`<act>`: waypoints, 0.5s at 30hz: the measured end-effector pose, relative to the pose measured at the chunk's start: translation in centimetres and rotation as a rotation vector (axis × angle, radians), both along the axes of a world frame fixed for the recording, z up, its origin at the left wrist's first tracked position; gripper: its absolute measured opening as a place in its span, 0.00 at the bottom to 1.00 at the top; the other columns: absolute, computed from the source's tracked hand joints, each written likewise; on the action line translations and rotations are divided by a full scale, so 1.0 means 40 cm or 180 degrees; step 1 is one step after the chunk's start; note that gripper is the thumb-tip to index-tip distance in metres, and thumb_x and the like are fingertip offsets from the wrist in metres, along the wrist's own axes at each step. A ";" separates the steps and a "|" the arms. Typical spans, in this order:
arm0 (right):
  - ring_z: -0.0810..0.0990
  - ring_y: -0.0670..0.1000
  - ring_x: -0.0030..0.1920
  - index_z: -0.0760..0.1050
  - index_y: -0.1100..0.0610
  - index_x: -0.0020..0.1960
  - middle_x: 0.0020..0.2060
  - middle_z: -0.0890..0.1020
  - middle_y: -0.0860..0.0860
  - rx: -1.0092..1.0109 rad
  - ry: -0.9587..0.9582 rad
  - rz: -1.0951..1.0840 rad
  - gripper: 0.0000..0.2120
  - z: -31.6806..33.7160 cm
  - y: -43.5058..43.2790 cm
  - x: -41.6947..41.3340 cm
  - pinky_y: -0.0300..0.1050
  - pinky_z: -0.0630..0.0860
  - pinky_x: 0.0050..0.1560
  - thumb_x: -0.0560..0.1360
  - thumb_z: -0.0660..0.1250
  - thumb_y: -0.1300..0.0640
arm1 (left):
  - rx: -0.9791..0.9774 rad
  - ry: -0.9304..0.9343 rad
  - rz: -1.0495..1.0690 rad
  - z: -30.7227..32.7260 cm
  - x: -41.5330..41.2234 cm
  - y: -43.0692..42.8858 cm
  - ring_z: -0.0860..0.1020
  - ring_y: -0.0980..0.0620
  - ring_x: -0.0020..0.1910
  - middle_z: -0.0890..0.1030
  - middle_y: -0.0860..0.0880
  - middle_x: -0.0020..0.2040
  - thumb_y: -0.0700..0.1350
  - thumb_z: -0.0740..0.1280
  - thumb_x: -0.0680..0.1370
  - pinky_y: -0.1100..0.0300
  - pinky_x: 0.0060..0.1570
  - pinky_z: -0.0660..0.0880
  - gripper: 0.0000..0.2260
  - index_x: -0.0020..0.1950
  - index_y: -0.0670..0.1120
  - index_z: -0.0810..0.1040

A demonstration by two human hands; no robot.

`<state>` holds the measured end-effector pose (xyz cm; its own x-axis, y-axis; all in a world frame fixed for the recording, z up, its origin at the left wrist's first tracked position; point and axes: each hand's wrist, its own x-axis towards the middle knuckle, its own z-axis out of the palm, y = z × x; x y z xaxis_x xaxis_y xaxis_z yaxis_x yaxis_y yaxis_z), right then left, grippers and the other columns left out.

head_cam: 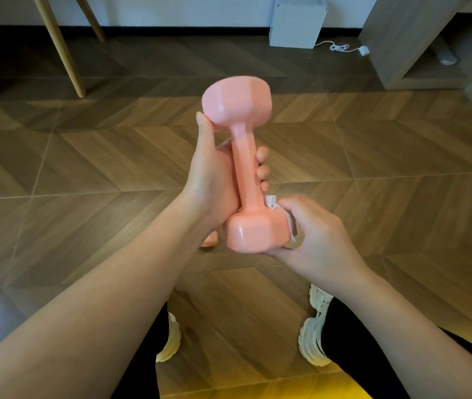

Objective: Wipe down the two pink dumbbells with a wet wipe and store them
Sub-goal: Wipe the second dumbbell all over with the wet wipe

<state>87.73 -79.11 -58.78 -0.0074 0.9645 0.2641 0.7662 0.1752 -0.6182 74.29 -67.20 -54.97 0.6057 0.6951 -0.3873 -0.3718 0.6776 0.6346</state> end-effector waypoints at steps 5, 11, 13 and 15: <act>0.78 0.50 0.51 0.79 0.61 0.50 0.49 0.82 0.50 0.0519 -0.0584 -0.0163 0.19 -0.001 0.001 0.003 0.44 0.72 0.51 0.64 0.82 0.57 | 0.0342 0.0775 0.0161 0.008 0.005 0.008 0.75 0.50 0.36 0.75 0.48 0.40 0.69 0.52 0.80 0.52 0.42 0.75 0.31 0.56 0.42 0.76; 0.76 0.48 0.52 0.77 0.53 0.55 0.49 0.82 0.46 -0.0468 -0.0376 0.0249 0.21 -0.005 0.019 -0.012 0.40 0.66 0.56 0.67 0.77 0.45 | 0.0276 0.0773 0.0126 0.004 0.011 -0.015 0.71 0.52 0.31 0.75 0.50 0.36 0.73 0.50 0.78 0.58 0.33 0.70 0.32 0.51 0.46 0.78; 0.76 0.48 0.50 0.77 0.53 0.51 0.45 0.81 0.46 -0.0300 -0.0444 0.0159 0.20 -0.006 0.020 -0.012 0.36 0.64 0.60 0.66 0.77 0.43 | 0.0306 0.0712 0.0103 0.006 0.014 -0.018 0.70 0.52 0.30 0.74 0.50 0.35 0.74 0.49 0.77 0.59 0.32 0.69 0.33 0.49 0.46 0.77; 0.75 0.48 0.48 0.76 0.56 0.48 0.41 0.79 0.45 0.0140 -0.0481 -0.0096 0.22 -0.008 0.016 -0.013 0.33 0.60 0.63 0.63 0.80 0.45 | 0.0316 0.0597 0.0181 0.009 0.016 -0.013 0.70 0.52 0.29 0.74 0.50 0.34 0.74 0.47 0.77 0.59 0.31 0.67 0.33 0.48 0.46 0.75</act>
<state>87.20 -78.47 -59.09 -0.0214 0.9524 0.3042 0.8553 0.1750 -0.4877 74.93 -67.70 -54.61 0.4882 0.7664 -0.4174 -0.2768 0.5896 0.7588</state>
